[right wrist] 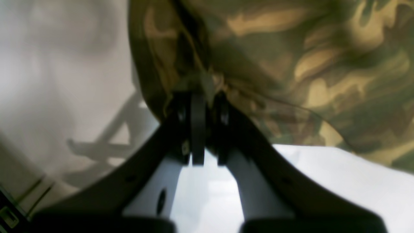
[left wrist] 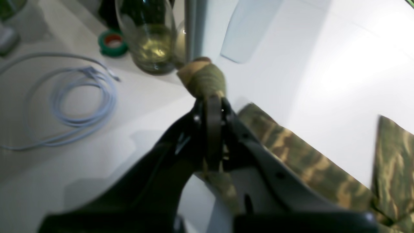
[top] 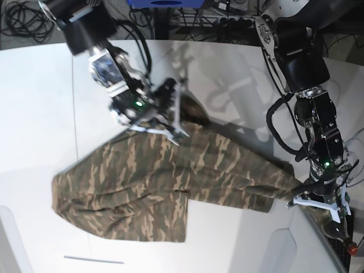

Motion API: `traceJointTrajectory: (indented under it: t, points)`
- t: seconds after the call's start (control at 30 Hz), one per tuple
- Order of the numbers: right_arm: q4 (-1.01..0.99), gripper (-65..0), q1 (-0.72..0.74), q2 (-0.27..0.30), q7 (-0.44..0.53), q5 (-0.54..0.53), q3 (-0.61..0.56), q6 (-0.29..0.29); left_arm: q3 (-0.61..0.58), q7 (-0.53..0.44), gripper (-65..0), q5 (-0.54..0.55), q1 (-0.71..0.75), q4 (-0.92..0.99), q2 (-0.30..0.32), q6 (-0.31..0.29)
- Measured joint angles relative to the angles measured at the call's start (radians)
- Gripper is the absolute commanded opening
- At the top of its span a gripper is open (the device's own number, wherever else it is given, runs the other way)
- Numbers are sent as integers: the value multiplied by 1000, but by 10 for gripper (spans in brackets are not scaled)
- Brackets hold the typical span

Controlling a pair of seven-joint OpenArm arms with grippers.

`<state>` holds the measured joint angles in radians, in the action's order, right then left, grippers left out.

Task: Layout the t-shirt on the table in an organized manner, then fold the t-shirt properly

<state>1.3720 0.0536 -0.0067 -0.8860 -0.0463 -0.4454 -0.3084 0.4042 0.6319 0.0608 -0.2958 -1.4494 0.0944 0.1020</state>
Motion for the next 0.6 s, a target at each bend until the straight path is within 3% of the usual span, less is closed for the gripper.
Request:
traceJointTrajectory:
  t: [0.1,0.2,0.33,0.4,0.47,0.53,0.6]
  points:
    - [259,-650,-50,113,-154,0,4,3,-2,2,-650,3,23,-5,14,-4]
    - [433,-650,-35,186,-294,0,6,5,-7,10,-650,4,55,-5,7,-6]
    - [504,-648,-26,230,-393,-12,3,2,-52,-14,-650,9,142,-13,14,-13]
    - [481,-647,-21,221,-375,0,-1,2,-56,-11,-650,9,205,-16,7,-8]
    - [428,-630,-21,155,-311,20,3,-9,-52,-4,-650,2,259,-16,14,1]
    - [325,-561,-14,74,-196,-1,5,-67,-51,-1,-650,0,296,-33,35,-1]
    - [178,-437,19,-6,-146,-2,-1,-109,-48,-19,-650,-1,316,-58,48,0]
